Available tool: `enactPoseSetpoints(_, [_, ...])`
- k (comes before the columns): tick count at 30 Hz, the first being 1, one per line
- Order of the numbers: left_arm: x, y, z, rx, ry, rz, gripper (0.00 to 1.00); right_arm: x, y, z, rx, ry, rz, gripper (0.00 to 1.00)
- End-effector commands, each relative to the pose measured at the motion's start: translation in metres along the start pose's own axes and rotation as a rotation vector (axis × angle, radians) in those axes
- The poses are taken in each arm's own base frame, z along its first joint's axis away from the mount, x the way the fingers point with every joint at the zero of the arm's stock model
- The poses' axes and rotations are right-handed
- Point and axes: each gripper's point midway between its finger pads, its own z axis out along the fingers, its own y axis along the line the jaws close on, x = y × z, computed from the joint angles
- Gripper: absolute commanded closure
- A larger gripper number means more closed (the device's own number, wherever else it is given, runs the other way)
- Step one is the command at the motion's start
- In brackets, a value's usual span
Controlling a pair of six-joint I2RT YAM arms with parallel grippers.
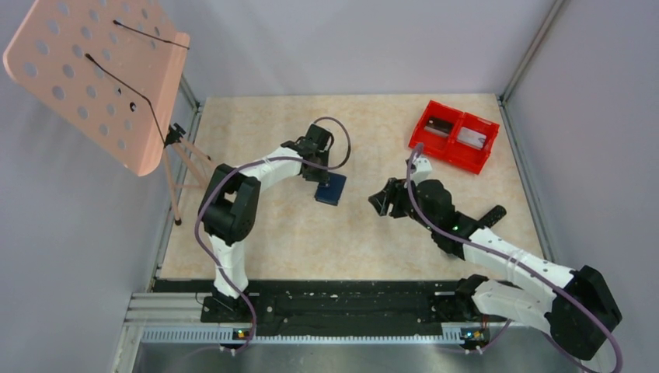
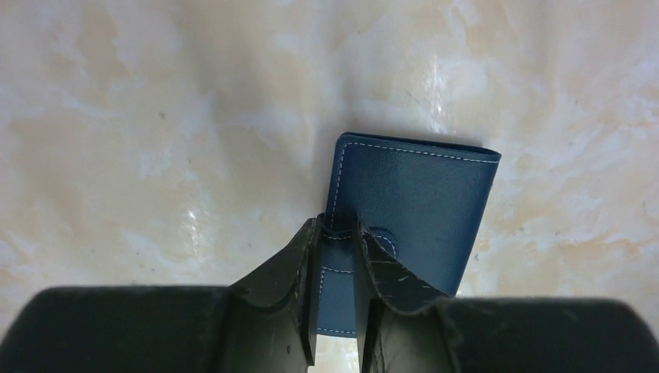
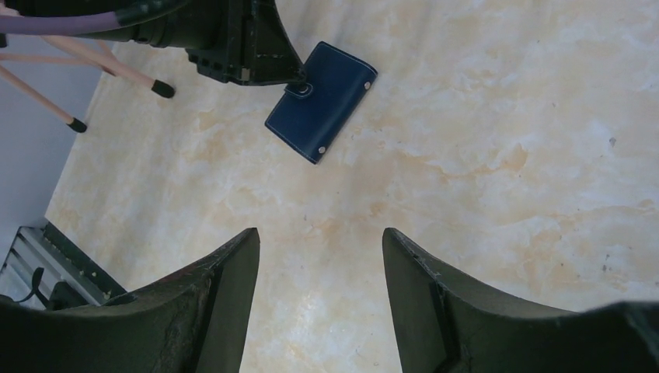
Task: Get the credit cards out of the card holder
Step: Move the card holder to the center of the board.
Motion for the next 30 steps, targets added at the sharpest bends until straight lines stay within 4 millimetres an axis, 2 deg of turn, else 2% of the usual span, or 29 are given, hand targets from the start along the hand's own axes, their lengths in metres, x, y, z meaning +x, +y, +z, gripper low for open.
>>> enactPoseSetpoints(1, [0.028, -0.011, -0.014, 0.035, 0.048, 0.007, 0.79, 0.002, 0.004, 0.010, -0.019, -0.011, 0.036, 0.40])
enactPoseSetpoints(6, [0.042, -0.025, -0.024, 0.085, 0.063, -0.019, 0.86, 0.016, -0.002, 0.024, -0.010, 0.046, 0.080, 0.38])
enactPoseSetpoints(11, [0.060, -0.047, -0.035, 0.174, 0.103, -0.069, 0.86, 0.034, -0.006, 0.038, -0.058, 0.104, 0.202, 0.41])
enactPoseSetpoints(21, [0.093, -0.064, -0.047, 0.274, 0.180, -0.200, 0.85, 0.081, -0.016, 0.060, -0.065, 0.236, 0.370, 0.44])
enactPoseSetpoints(26, [0.101, -0.065, -0.051, 0.296, 0.185, -0.223, 0.85, 0.100, -0.022, 0.065, -0.051, 0.274, 0.440, 0.41])
enactPoseSetpoints(30, [0.107, -0.070, -0.054, 0.324, 0.195, -0.235, 0.85, 0.109, -0.018, 0.069, -0.082, 0.300, 0.480, 0.41])
